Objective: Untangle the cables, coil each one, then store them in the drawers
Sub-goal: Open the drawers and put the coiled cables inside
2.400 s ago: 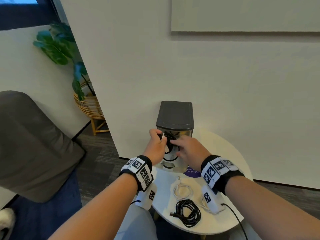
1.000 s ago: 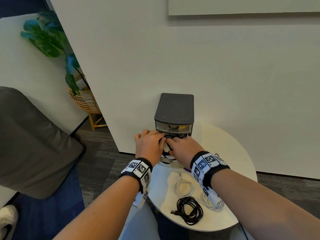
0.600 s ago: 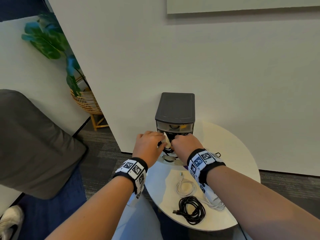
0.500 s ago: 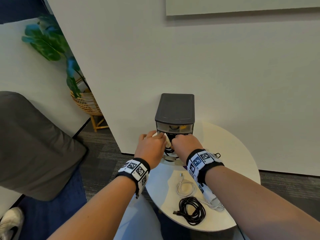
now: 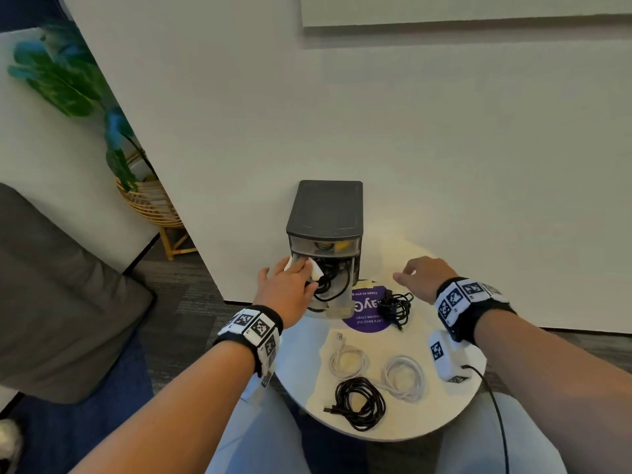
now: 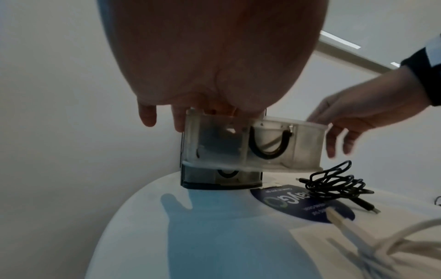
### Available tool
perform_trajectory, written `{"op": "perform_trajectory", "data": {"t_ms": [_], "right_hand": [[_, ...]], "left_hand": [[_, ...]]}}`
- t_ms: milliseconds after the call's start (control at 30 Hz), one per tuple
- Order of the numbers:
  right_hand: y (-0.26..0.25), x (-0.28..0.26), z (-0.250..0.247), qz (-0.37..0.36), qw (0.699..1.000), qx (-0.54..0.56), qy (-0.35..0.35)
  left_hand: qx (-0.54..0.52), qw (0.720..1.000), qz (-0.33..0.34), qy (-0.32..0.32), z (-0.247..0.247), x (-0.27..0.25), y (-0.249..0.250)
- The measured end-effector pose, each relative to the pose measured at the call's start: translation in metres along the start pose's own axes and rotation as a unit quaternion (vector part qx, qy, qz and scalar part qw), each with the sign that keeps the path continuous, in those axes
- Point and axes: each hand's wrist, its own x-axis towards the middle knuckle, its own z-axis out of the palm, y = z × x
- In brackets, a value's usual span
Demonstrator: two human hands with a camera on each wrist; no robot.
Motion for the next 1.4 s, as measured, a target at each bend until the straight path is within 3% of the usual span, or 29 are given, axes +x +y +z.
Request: {"op": "perform_trajectory", "data": {"t_ms": [133, 200, 300, 467, 567, 767, 867, 1033, 1200, 1300, 1400], "right_hand": [[0.003, -0.001, 0.023, 0.079, 0.988, 0.113, -0.064], [0.000, 0.000, 0.032, 0.095, 0.982, 0.151, -0.061], [0.003, 0.005, 0.040, 0.080, 0.988, 0.123, -0.050], [0.014, 0.007, 0.023, 0.094, 0.969, 0.226, -0.028], [0.011, 0.004, 0.000, 0.048, 0.961, 0.273, 0.006], [-0.037, -0.014, -0.018, -0.138, 0.927, 0.345, 0.037], [-0.067, -0.019, -0.005, -0.201, 0.930, 0.304, 0.049], [-0.088, -0.014, 0.028, -0.244, 0.959, 0.101, 0.102], [-0.093, -0.010, 0.039, -0.279, 0.953, 0.018, 0.120], [-0.095, -0.006, 0.045, -0.293, 0.950, -0.040, 0.100], [-0.091, -0.008, 0.050, -0.311, 0.938, -0.113, 0.105]], "left_hand": [[0.000, 1.000, -0.016, 0.021, -0.004, 0.002, 0.006], [0.007, 0.999, -0.022, 0.039, -0.008, 0.001, 0.009], [0.010, 0.997, -0.022, 0.079, -0.013, -0.001, 0.011], [0.018, 0.995, -0.014, 0.093, -0.011, -0.002, 0.009], [0.028, 0.995, -0.012, 0.096, -0.008, -0.002, 0.010], [0.030, 0.996, -0.019, 0.087, -0.009, 0.000, 0.012], [0.027, 0.995, -0.016, 0.092, -0.010, 0.000, 0.009], [0.015, 0.995, -0.010, 0.098, -0.014, -0.006, 0.005], [-0.059, 0.986, 0.038, 0.148, -0.011, -0.014, 0.007], [-0.042, 0.989, 0.087, 0.109, -0.005, -0.017, 0.012], [-0.051, 0.996, 0.062, 0.049, 0.000, -0.017, 0.012]]}}
